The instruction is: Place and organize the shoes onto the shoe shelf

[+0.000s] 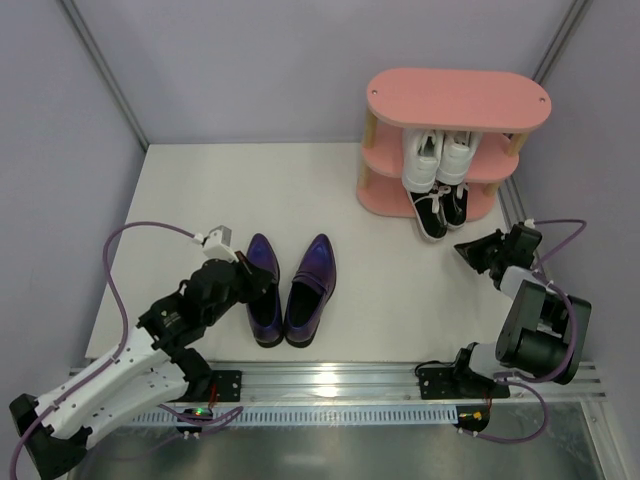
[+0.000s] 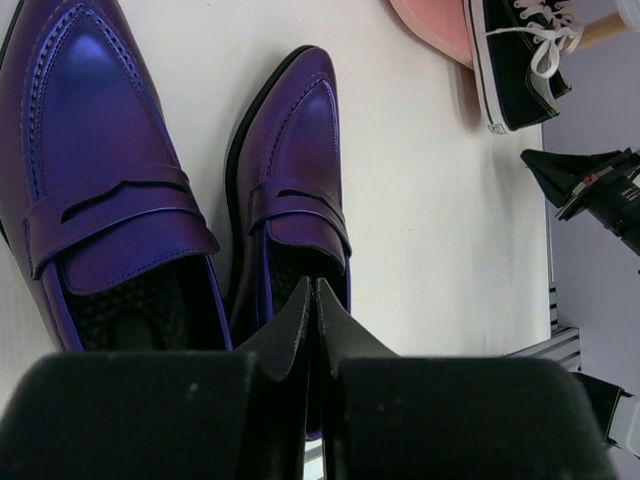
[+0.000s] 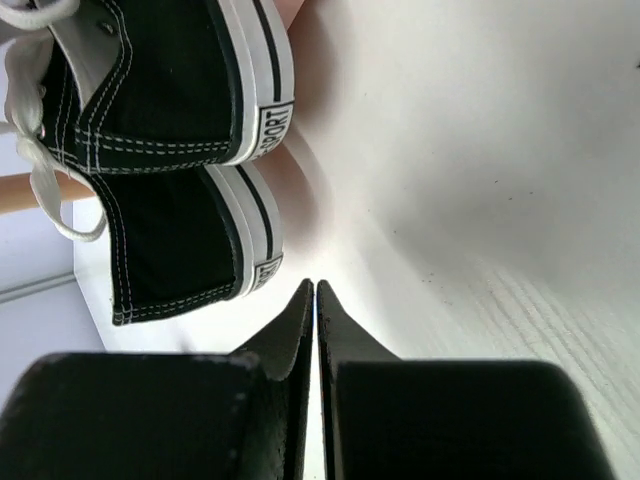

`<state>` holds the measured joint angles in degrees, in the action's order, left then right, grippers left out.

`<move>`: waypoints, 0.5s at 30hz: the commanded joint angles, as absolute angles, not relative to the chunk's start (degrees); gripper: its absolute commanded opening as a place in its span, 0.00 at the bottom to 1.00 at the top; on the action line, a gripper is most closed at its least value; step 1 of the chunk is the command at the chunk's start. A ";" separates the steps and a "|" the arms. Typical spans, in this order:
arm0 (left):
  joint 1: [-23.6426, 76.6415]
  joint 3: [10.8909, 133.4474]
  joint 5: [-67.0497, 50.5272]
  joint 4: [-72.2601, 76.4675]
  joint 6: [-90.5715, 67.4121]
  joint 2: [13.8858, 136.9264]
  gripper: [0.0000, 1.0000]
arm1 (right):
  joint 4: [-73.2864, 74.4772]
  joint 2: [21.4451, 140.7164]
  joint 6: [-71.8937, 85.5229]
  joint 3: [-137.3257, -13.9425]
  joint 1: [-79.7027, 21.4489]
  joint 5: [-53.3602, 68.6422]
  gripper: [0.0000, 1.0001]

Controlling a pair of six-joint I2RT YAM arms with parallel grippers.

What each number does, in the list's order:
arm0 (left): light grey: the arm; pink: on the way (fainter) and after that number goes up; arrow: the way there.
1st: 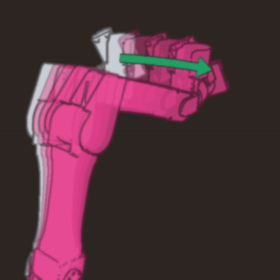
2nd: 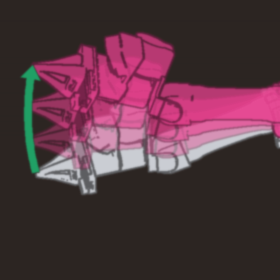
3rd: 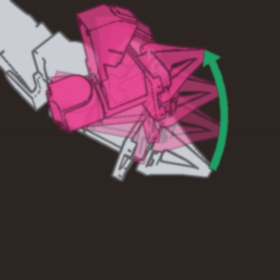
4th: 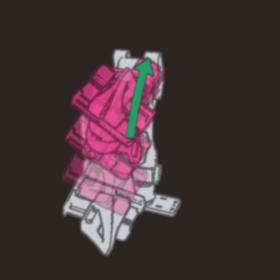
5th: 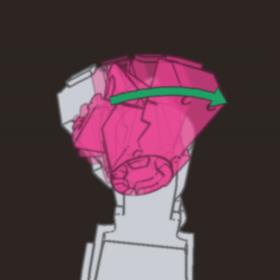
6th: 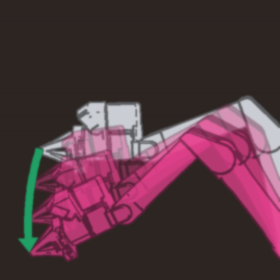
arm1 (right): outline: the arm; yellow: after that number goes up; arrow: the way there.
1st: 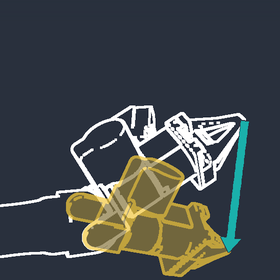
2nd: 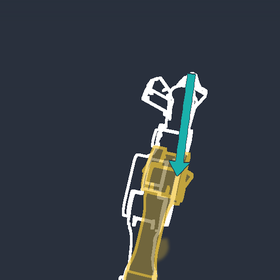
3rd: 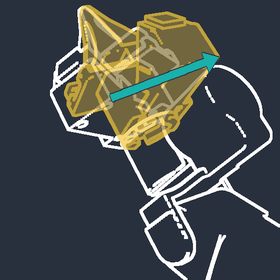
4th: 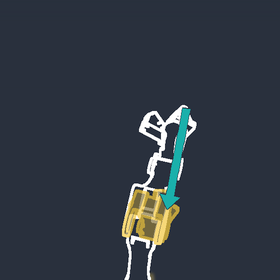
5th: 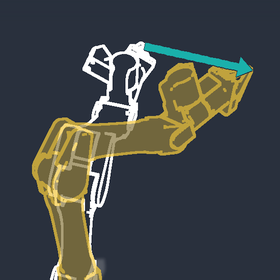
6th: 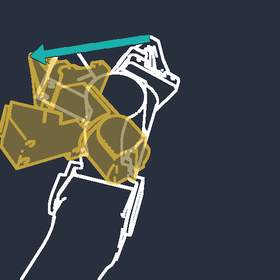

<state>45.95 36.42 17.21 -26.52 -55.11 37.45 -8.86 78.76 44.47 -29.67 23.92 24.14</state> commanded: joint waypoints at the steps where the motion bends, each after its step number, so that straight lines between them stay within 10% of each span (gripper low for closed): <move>1: 45.79 35.77 17.49 -24.00 -55.28 37.71 0.00 | -8.61 79.10 42.98 -30.50 23.20 28.12 0.04; 15: 45.79 35.24 18.81 -25.14 -55.55 36.83 0.00 | -13.44 87.18 49.65 -36.91 12.75 24.97 0.04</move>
